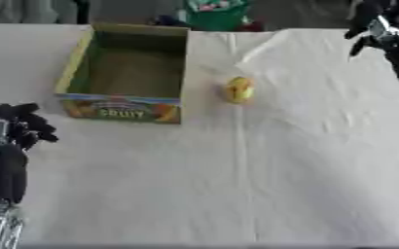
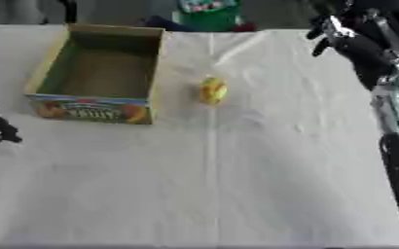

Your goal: Pick up objects on the table and place them in the box.

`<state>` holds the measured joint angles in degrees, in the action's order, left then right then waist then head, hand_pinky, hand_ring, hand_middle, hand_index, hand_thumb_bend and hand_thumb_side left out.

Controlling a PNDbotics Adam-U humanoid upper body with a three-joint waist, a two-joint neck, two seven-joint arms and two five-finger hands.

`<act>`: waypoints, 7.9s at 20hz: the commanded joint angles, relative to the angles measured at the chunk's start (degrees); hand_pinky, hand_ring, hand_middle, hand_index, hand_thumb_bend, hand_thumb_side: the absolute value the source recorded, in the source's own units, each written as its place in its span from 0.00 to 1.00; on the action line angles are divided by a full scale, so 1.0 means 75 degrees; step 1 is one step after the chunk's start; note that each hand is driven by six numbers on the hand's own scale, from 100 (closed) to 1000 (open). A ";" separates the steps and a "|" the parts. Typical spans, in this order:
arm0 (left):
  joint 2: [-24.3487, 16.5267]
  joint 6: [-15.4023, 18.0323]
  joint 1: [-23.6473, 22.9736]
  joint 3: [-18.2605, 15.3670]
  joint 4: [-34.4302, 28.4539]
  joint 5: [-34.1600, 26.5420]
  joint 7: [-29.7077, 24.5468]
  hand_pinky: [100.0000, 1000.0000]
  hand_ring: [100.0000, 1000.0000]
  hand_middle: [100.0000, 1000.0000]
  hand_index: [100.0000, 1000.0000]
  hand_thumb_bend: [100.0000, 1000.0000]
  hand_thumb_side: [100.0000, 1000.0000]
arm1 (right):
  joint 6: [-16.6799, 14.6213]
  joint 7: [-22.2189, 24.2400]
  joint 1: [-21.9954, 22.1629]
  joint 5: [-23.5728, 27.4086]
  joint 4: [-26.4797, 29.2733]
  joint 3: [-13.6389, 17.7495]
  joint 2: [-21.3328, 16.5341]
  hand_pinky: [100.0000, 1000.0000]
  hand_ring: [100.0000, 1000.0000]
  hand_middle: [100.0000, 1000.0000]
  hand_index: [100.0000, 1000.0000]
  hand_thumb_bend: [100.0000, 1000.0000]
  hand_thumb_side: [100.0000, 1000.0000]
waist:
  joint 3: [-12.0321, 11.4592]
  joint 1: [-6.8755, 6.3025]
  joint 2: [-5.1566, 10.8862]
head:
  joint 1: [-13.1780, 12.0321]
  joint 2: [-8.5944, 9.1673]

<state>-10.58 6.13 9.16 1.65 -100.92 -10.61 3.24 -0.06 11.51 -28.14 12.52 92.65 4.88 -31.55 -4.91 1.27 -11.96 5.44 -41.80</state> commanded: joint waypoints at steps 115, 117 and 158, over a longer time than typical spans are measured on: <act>-0.0066 -0.0047 0.0232 0.0413 -0.0080 -0.0144 -0.0420 0.41 0.47 0.42 0.64 0.00 0.76 | -0.4729 -0.0257 -0.4905 -0.8855 -0.5462 -0.1696 0.2136 0.00 0.00 0.03 0.17 0.00 0.11 | -0.1206 0.0003 0.0238 | 0.1072 0.0245; -0.0048 -0.0053 0.0304 0.0460 -0.0092 -0.0170 -0.0465 0.41 0.47 0.42 0.64 0.00 0.75 | -0.4714 -0.0264 -0.4970 -0.8977 -0.5597 -0.1663 0.2240 0.00 0.00 0.03 0.17 0.00 0.11 | -0.1460 -0.0001 0.0201 | 0.1214 0.0301; 0.0022 -0.0067 0.0274 0.0367 -0.0075 -0.0186 -0.0440 0.42 0.47 0.42 0.64 0.00 0.76 | -0.3690 -0.2157 -0.4127 -0.9216 -0.4423 -0.1113 0.2255 0.51 0.67 0.73 0.82 0.00 0.22 | -0.0985 -0.0003 0.0224 | 0.0894 0.0348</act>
<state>-10.00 5.51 10.94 5.06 -100.86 -12.24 -0.46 -27.43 -3.82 -58.12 -58.07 56.90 -4.28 -12.87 -11.95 1.54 -11.30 12.80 -38.78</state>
